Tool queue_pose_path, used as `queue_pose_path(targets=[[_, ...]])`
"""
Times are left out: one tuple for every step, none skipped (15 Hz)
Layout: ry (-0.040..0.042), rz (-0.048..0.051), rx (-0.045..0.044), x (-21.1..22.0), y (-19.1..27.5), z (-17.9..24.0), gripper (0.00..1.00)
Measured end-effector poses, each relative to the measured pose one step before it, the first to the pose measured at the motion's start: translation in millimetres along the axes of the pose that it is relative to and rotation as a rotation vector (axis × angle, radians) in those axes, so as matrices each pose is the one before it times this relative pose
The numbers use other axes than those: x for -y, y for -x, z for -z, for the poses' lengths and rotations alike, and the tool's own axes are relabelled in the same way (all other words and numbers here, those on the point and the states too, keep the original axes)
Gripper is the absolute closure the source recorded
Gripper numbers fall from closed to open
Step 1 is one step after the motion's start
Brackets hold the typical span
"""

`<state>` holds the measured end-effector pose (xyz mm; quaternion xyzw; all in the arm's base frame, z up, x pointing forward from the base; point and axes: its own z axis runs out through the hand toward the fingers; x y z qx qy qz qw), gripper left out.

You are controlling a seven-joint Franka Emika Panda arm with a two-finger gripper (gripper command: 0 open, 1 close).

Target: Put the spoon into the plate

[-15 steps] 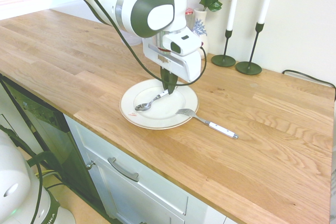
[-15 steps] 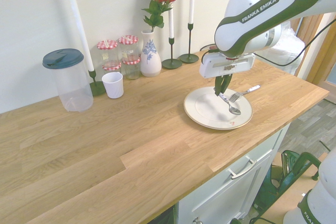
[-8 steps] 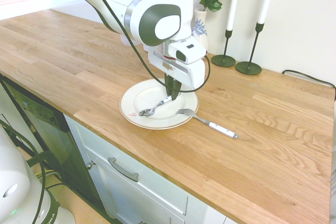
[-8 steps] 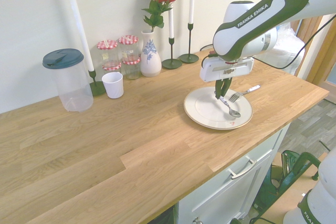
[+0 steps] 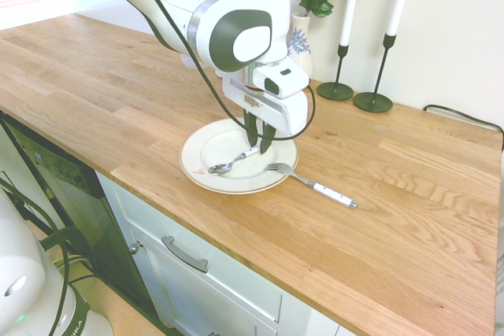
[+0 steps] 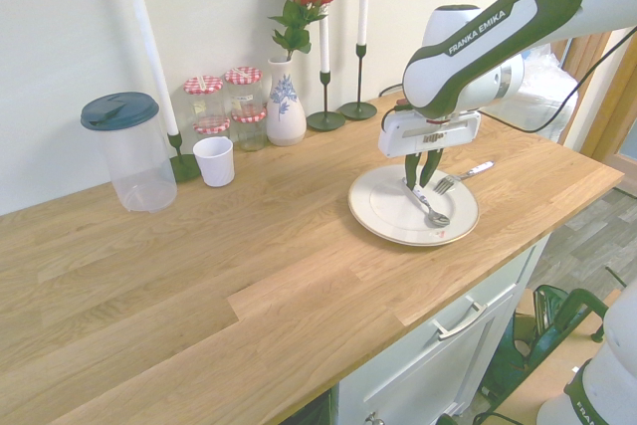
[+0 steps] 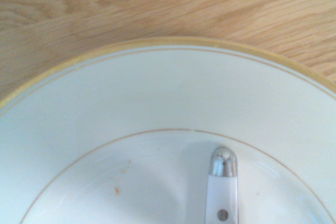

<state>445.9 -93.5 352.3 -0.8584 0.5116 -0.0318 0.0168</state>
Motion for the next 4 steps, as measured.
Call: queue_pose_path(targets=[[-0.0098,0.01302,-0.00607,1.0,0.77,5.91,0.0],[-0.01149,0.0249,-0.00452,0.43,2.14,10.69,0.0],[-0.00749,0.03478,0.00115,-0.32,4.77,14.4,0.0],[-0.00333,0.0435,0.00359,-0.16,8.38,17.46,0.0]])
